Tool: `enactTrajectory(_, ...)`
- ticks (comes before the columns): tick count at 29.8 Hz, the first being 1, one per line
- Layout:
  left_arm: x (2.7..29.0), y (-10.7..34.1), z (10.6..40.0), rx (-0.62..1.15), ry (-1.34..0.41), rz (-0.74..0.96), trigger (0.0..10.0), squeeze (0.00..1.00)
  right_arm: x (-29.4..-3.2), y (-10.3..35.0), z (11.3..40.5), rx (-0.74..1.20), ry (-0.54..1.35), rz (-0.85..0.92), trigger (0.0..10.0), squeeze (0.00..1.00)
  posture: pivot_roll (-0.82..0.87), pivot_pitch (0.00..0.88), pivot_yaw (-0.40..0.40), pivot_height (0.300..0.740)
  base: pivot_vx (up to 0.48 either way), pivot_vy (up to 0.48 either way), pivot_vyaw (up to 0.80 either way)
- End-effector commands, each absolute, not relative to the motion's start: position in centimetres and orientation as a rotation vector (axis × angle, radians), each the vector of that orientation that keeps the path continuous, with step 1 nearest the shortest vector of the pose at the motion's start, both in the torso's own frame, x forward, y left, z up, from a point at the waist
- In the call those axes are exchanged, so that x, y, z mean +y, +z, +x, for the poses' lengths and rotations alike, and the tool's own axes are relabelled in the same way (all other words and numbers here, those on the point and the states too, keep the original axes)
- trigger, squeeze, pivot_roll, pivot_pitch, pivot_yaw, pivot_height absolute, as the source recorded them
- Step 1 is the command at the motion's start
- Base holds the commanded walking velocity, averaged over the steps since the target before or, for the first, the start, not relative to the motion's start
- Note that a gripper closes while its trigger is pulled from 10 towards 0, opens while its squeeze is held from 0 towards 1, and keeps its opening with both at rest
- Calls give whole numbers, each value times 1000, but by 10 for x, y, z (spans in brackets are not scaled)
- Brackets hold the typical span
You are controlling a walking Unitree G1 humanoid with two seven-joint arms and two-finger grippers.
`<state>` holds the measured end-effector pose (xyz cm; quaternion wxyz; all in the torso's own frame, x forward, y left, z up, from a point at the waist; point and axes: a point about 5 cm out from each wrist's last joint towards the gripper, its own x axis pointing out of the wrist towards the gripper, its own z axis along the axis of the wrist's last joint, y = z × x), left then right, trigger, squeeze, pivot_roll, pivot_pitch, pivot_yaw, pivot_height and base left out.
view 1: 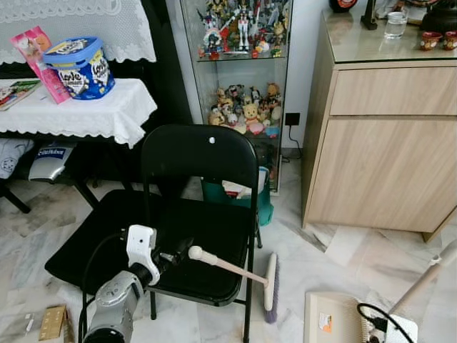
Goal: Sweep floor
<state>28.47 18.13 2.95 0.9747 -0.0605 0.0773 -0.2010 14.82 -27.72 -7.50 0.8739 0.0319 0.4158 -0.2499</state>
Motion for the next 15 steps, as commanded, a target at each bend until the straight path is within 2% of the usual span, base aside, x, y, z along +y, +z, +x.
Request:
enactTrajectory(1,191,26,283,193,-375,-74,10000,0,-275,-76,148,868,-530,85,10000,0,-229,0,119,740,0,0,0)
enactTrajectory(10,227,27,285,183,12,-24,10000,0,-275,-74,154,857,-526,79,10000,0,-229,0,114,740,0,0,0)
enactTrajectory(15,240,25,280,180,135,-15,10000,0,-274,-74,154,857,-524,78,10000,0,-227,0,112,740,0,0,0)
